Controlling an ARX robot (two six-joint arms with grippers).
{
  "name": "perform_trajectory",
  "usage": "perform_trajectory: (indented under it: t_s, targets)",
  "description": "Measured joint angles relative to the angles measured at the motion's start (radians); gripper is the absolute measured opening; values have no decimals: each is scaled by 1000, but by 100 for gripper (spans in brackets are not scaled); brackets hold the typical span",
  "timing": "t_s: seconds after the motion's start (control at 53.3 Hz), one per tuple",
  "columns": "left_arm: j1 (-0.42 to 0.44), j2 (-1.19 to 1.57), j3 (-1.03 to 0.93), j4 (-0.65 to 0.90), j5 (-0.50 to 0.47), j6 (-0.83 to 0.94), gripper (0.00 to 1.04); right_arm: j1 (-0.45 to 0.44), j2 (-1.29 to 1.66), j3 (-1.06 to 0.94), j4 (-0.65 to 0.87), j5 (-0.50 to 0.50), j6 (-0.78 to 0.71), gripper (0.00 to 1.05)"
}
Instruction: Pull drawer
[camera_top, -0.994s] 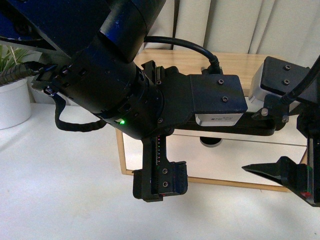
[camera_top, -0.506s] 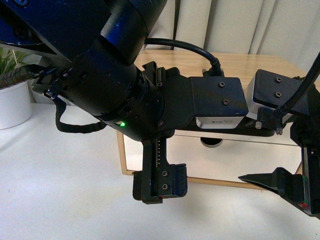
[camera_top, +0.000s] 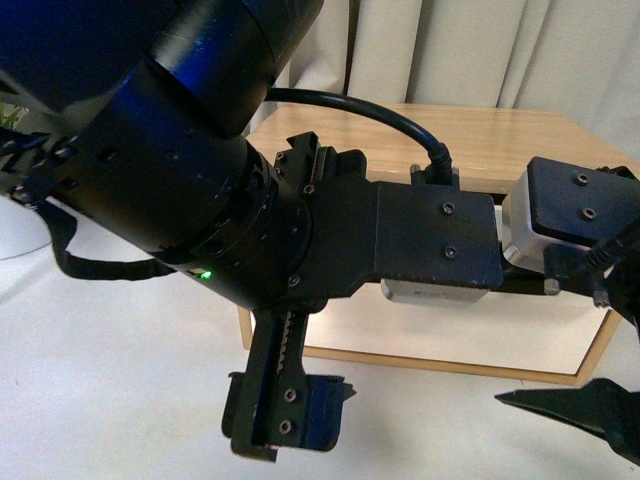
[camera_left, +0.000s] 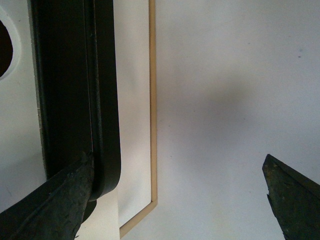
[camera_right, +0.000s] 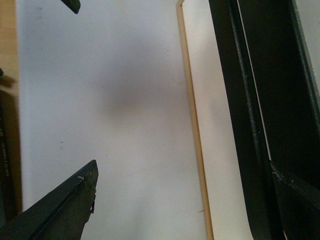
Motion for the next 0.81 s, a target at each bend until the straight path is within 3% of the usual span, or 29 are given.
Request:
perform_trajectory:
  t_s: [0.694, 0.806]
  targets:
    - [-26, -240, -253, -31, 6, 154, 98, 43, -206, -163, -69, 0, -75, 96]
    - [-32, -241, -287, 21, 20, 150, 98, 45, -222, -183, -28, 7, -66, 96]
